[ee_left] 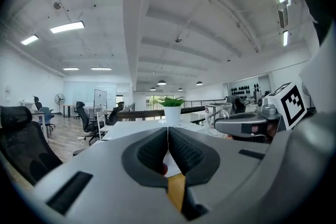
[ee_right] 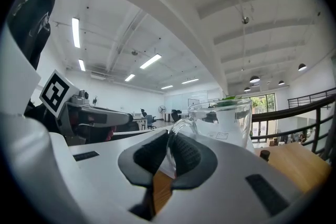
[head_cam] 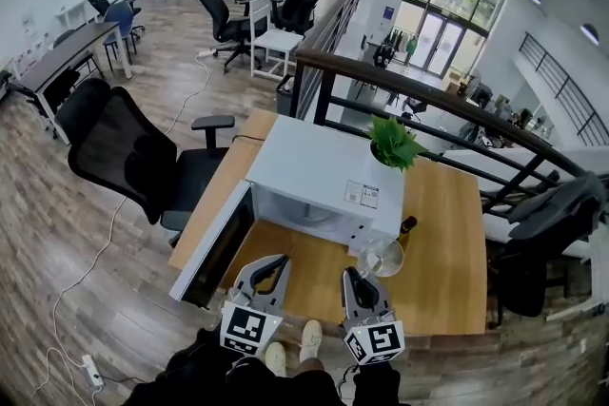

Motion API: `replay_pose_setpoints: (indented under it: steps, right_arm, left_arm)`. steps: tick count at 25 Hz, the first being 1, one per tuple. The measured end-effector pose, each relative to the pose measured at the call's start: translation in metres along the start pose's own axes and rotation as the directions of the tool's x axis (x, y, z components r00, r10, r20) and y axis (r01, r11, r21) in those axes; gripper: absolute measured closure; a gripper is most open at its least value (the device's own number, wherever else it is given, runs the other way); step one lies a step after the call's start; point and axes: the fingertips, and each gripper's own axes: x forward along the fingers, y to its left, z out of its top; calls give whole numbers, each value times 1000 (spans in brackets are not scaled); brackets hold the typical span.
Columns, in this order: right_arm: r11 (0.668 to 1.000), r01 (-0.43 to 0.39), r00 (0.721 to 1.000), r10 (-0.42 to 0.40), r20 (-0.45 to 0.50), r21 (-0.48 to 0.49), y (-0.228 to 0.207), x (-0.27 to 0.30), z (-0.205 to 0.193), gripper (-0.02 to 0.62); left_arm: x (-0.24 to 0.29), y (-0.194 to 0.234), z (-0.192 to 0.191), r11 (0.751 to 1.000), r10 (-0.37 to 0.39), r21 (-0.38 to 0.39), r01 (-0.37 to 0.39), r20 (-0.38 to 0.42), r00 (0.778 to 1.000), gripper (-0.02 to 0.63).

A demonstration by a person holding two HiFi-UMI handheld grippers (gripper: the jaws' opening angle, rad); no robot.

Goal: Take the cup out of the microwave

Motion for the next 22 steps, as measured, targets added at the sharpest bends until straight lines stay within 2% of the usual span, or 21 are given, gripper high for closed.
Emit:
replay_pose_setpoints:
  steps: [22]
  right_arm:
    - [989,146,989,-146,12,10,-20,-70,3,557]
  left_arm:
    - [9,-58,9,990,-141,27,141,6,990,581]
